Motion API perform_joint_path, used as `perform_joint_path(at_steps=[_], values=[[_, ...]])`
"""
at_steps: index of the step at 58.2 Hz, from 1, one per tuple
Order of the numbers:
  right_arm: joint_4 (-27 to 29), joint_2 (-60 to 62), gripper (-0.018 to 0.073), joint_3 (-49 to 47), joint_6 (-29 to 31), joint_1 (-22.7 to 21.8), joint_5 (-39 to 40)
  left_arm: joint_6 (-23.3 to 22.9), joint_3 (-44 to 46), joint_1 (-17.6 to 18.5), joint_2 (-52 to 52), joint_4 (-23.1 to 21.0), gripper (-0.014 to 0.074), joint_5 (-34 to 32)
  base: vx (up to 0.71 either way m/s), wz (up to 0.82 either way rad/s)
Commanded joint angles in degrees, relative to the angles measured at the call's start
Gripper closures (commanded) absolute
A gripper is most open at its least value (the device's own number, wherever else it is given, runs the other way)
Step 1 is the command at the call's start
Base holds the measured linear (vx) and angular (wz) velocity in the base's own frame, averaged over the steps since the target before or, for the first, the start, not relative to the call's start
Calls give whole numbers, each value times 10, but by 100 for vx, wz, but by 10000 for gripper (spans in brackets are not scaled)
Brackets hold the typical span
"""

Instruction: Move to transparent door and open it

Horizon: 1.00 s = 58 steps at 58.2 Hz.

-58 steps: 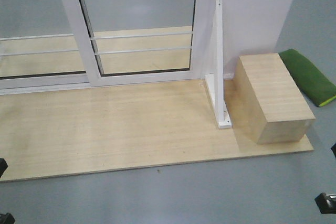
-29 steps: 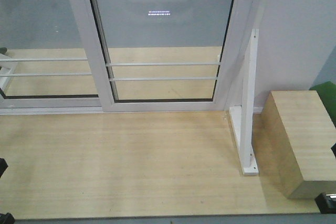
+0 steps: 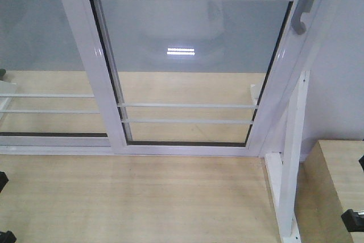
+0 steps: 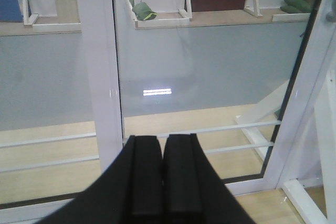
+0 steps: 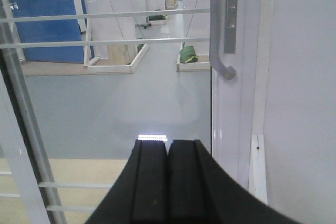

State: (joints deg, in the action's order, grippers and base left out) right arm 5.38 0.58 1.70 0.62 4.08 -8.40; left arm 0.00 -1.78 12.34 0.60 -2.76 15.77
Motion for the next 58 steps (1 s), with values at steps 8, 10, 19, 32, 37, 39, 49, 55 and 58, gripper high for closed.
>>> perform_joint_path(at_steps=[8,10,19,32,37,39,49,55,58], values=[[-2,9,561,3,0,-2,46,-4,-6,2,8,-6,602,-44,37,3],[-2,9,561,3,0,-2,46,-4,-6,2,8,-6,602,-44,33,0],[-2,9,561,3,0,-2,46,-4,-6,2,8,-6,602,-44,30,-3],[-2,9,561,3,0,-2,42,-4,-7,2,9,-5,602,-45,23,-10],[-2,-33,561,1,0,-2,69,-4,-3,9,-40,-2,602,-80,0,-5],[-2,-39,561,3,0,-2,73,-4,-4,9,-46,-5,602,-78,-1,4],[-3,-59,561,2,-1,-2,56,-4,-4,9,-65,-6,602,-63,-6,4],[-3,-67,561,2,-1,-2,45,-4,-4,9,-71,-6,602,-48,-2,0],[-3,-70,561,2,-1,-2,41,-4,-4,9,-72,-6,602,-43,0,-1]])
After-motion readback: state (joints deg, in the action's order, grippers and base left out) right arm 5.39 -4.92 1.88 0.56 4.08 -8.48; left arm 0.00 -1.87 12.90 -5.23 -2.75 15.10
